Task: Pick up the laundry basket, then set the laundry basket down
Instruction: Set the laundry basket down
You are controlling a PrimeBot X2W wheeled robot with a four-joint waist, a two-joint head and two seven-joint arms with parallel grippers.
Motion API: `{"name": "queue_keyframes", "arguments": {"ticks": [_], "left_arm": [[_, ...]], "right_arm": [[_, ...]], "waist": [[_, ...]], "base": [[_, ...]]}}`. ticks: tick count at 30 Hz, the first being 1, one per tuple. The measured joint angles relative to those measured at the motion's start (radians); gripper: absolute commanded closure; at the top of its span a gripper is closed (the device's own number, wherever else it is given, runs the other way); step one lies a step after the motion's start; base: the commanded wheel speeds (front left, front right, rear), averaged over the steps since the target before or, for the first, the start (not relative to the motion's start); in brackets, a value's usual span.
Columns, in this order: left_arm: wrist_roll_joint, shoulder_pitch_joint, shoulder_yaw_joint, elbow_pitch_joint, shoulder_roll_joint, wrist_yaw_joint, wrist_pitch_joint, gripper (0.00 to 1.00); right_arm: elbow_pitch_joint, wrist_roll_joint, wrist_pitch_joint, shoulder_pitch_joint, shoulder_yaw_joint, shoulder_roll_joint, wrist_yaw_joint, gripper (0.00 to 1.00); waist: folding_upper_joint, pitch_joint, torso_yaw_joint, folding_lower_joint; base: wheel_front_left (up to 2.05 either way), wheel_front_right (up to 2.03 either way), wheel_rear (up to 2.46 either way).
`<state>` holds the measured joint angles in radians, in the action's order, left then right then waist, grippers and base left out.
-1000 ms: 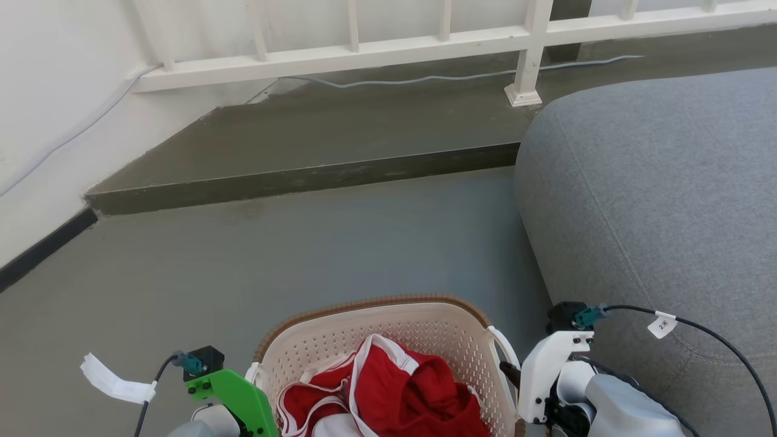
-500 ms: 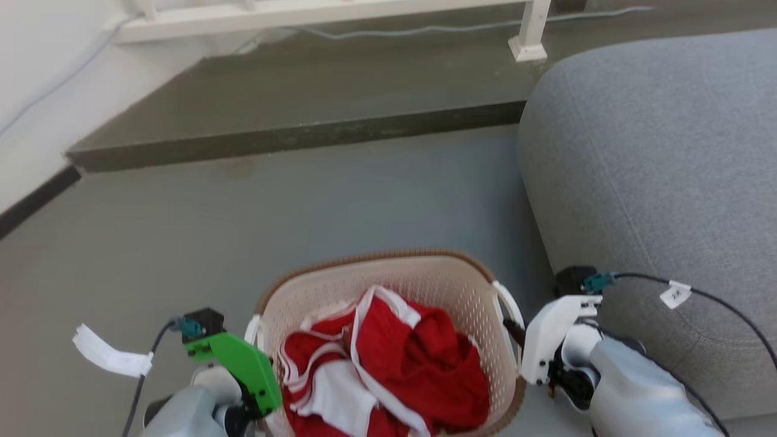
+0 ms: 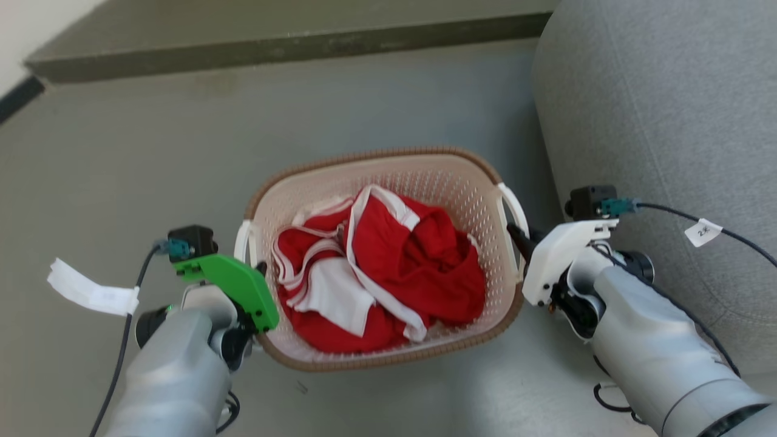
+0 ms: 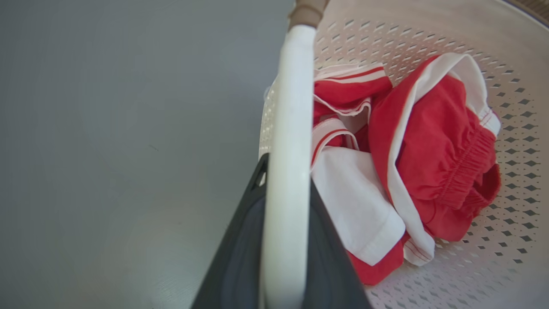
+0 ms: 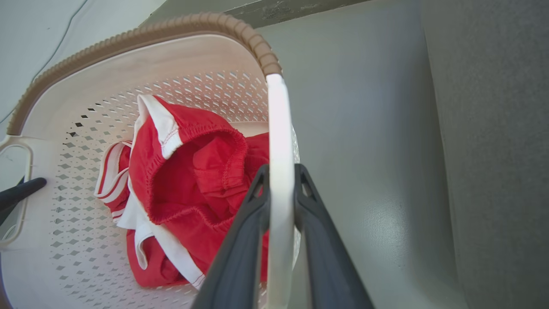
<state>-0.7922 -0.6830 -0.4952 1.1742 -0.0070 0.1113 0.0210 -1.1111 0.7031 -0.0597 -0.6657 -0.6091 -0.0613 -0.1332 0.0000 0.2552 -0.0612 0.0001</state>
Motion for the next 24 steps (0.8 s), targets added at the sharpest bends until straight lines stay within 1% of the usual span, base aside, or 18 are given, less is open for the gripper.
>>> {"name": "queue_keyframes", "arguments": {"ticks": [5, 8, 18, 24], "left_arm": [[0.009, -0.051, 0.000, -0.019, 0.005, -0.010, -0.029, 1.00], [0.014, -0.083, 0.000, -0.023, 0.008, -0.015, -0.049, 1.00], [0.023, -0.168, 0.003, -0.043, 0.020, -0.025, -0.102, 1.00], [0.023, -0.212, 0.007, -0.049, 0.018, -0.027, -0.126, 1.00]], "right_arm": [[0.008, -0.020, -0.043, -0.048, 0.004, -0.005, 0.003, 1.00], [0.012, -0.021, -0.060, -0.077, 0.006, -0.006, 0.011, 1.00], [0.023, -0.040, -0.120, -0.164, 0.009, -0.013, 0.013, 1.00], [0.026, -0.052, -0.137, -0.213, 0.008, -0.026, 0.014, 1.00]], "waist": [[0.0000, 0.071, 0.004, 0.0000], [0.0000, 0.114, 0.007, 0.0000], [0.0000, 0.244, 0.014, 0.0001], [0.0000, 0.331, 0.017, 0.0001]], "base": [[0.00, 0.00, 0.00], [0.00, 0.00, 0.00], [0.00, 0.00, 0.00], [0.00, 0.00, 0.00]]}}
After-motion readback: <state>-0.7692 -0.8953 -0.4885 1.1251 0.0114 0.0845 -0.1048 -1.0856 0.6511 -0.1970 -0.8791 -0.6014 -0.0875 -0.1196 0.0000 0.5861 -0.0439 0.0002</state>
